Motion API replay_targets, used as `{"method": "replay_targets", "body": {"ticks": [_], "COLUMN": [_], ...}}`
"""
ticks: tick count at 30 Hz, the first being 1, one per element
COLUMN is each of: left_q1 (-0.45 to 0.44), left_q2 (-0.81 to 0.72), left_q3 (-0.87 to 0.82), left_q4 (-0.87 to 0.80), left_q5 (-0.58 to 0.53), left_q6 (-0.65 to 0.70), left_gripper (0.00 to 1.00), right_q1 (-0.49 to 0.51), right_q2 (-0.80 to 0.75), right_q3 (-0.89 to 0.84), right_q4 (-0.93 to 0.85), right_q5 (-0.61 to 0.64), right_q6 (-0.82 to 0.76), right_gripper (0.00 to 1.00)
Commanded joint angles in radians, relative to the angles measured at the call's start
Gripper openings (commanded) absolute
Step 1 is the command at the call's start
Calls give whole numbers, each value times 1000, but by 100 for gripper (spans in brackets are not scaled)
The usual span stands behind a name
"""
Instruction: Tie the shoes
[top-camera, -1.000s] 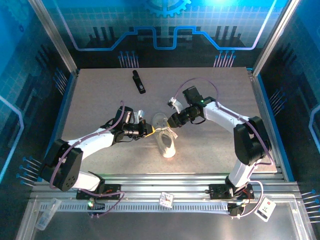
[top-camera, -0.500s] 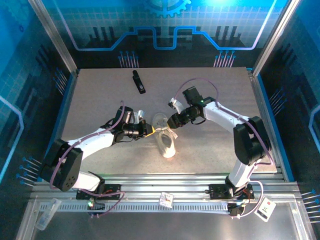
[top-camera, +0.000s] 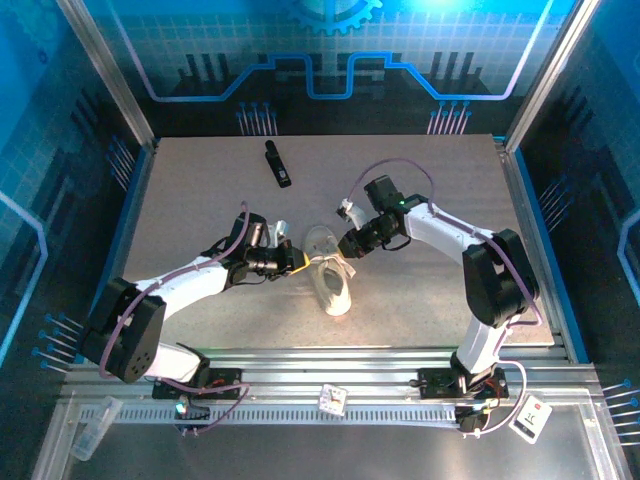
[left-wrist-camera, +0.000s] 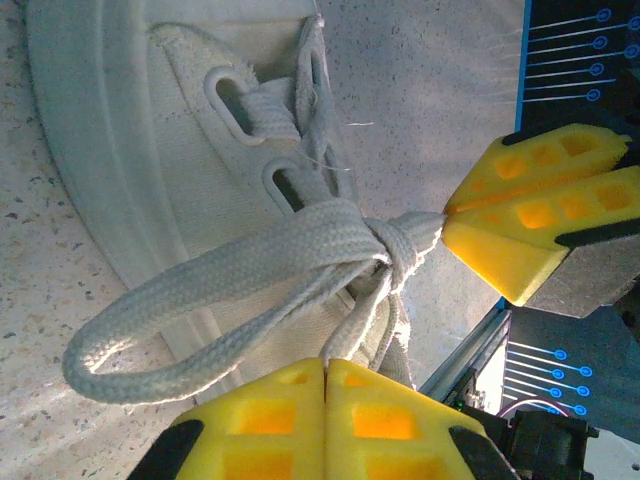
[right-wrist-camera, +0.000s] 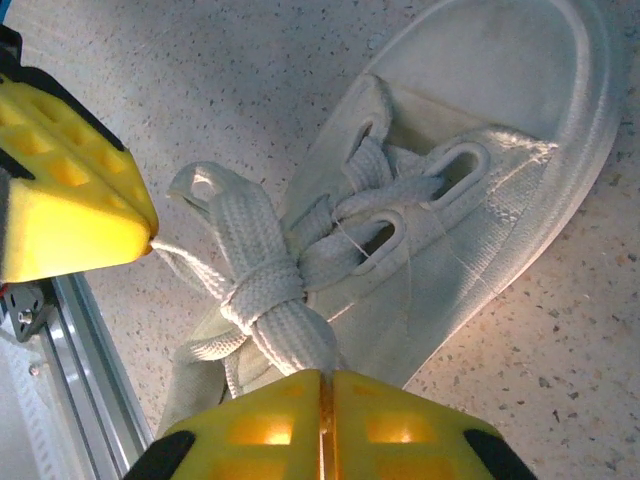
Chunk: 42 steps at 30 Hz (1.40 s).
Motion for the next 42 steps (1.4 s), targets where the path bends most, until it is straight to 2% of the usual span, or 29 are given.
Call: {"method": "replay_targets", "body": {"ticks": [1,4,42], "left_q1": [8,10,38], "left_q2": [-23,-34,-180], "left_q3": [-3,1,-167], "left_q4": [-37,-52,-139], "left_q5": [3,-1,-77], "left_q6": [18,22,13], "left_gripper": [0,0,0], "right_q1": [-11,-15,-58], "right_q2": [-20,-28,22], "right_q3": [7,5,29], "right_q4": [-22,-24,-55], "right_q5": [-20,-18,68], "right_q6": [-8,-10,-64], "right_gripper": [5,0,0]}}
